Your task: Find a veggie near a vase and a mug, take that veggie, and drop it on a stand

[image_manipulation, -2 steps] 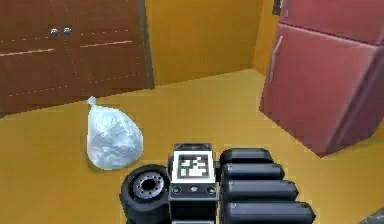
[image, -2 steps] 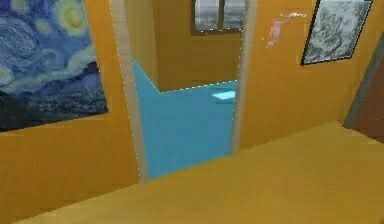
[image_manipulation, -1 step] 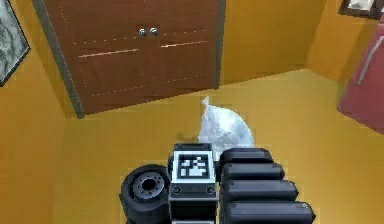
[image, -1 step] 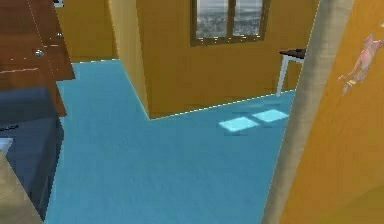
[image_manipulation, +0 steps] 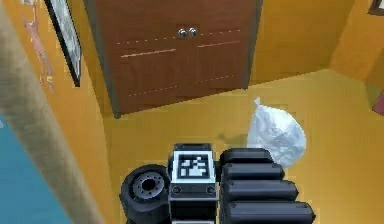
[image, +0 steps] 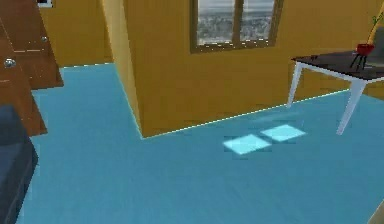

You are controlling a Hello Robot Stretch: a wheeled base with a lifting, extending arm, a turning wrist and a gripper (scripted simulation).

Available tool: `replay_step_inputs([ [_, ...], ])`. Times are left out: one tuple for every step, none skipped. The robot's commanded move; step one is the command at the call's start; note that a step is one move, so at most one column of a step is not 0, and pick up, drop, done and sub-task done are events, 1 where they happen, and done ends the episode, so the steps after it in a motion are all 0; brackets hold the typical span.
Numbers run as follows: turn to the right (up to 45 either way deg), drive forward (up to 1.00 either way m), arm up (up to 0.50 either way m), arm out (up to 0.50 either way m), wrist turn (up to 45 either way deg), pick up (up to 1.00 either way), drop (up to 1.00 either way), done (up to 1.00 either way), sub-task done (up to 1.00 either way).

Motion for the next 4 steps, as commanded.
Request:
replay_step_inputs([
  [-21.0, 0.00, 0.00, 0.00, 0.0, 0.00, 0.00, 0.00, 0.00],
  [0.0, 0.45, 0.00, 0.00, 0.0, 0.00, 0.00, 0.00, 0.00],
  [-9.0, 0.00, 0.00, 0.00, 0.0, 0.00, 0.00, 0.00, 0.00],
  [0.0, 1.00, 0.00, 0.00, 0.0, 0.00, 0.00, 0.00, 0.00],
])
